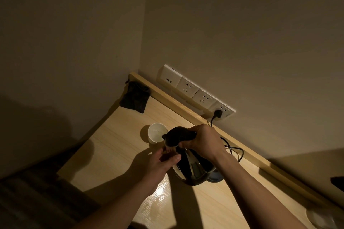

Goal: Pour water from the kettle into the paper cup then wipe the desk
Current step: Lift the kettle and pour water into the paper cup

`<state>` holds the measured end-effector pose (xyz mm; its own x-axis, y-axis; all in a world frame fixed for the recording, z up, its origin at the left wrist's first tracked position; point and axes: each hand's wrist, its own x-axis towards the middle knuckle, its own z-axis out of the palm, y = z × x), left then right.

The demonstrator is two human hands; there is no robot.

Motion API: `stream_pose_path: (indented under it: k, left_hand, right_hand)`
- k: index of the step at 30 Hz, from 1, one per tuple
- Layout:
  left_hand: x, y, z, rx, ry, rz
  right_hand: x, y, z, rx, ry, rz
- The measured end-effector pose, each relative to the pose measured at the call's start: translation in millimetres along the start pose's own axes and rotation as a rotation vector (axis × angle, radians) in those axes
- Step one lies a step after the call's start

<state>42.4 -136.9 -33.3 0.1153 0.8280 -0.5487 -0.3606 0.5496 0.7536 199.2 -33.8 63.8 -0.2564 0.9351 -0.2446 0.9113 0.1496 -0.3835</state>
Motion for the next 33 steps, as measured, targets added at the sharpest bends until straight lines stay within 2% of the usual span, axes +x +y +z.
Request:
stream_pose_path:
  k: [10, 16, 20, 25, 28, 33]
  left_hand:
    - [-1, 1, 3, 0.008, 0.003, -0.014]
    - [0, 1, 6, 0.056, 0.018, 0.034]
    - [3, 0, 9, 0.123, 0.048, 0.07]
    - [3, 1, 19, 0.229, 0.084, 0.181]
    - [-2, 6, 33, 0.299, 0.096, 0.218]
    - [-5, 11, 56, 0.579, 0.086, 0.36]
  right_hand:
    - [1, 3, 1, 0.002, 0.002, -0.01]
    - [-6, 13, 3, 0.064, 0.027, -0.035]
    - [-19, 23, 4, 0.187, 0.023, -0.028]
    - [-40, 44, 6, 0.463, 0.058, 0.036]
    - [-56, 59, 8, 0.565, 0.126, 0.079]
    - [-85, 88, 17, 0.742, 0.288, 0.114]
